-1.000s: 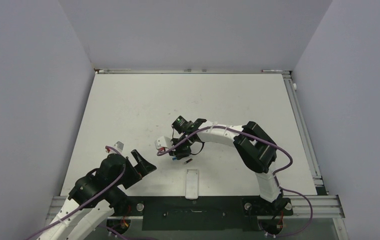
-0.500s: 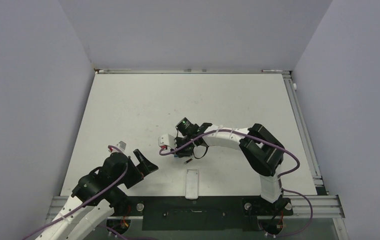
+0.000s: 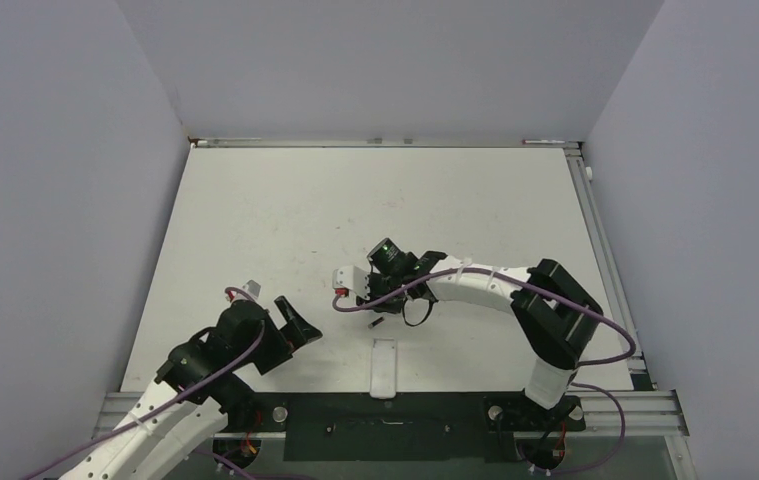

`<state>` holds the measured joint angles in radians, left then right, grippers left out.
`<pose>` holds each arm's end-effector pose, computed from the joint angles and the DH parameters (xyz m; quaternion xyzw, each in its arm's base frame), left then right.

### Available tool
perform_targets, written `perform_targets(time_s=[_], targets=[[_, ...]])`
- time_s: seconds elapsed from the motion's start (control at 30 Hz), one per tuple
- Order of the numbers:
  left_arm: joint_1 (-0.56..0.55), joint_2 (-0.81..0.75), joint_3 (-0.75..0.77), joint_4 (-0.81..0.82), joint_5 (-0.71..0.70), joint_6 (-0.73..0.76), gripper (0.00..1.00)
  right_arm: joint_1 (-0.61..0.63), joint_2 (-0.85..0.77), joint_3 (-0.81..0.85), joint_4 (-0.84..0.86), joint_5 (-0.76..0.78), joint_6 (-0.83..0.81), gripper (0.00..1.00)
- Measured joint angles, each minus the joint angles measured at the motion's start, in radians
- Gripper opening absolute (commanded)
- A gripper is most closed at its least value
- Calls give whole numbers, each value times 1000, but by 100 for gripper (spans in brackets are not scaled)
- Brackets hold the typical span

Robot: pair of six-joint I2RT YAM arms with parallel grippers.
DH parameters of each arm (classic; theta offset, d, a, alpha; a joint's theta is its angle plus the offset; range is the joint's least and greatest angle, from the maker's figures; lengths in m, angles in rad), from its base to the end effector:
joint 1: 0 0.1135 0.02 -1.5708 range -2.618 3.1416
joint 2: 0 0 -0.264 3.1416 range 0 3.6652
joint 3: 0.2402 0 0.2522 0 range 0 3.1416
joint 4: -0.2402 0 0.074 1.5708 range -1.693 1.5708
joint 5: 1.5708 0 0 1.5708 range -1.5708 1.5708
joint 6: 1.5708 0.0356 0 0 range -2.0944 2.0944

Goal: Load the batteries into the remote control

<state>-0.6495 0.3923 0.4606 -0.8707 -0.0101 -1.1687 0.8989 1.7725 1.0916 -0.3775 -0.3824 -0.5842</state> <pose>0.0739 -0.0557 0.2122 -0.2398 0.8955 -0.2928 0.2340 0.2096 0.2849 0.1713 -0.6770 0.6678 0.2205 0.2169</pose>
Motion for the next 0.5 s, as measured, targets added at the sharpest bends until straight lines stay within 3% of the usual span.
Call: perform_targets(time_s=[0.5], targets=[[3,208,-80,228,91,7,98,90,-196,-106,-45,143,146,8]])
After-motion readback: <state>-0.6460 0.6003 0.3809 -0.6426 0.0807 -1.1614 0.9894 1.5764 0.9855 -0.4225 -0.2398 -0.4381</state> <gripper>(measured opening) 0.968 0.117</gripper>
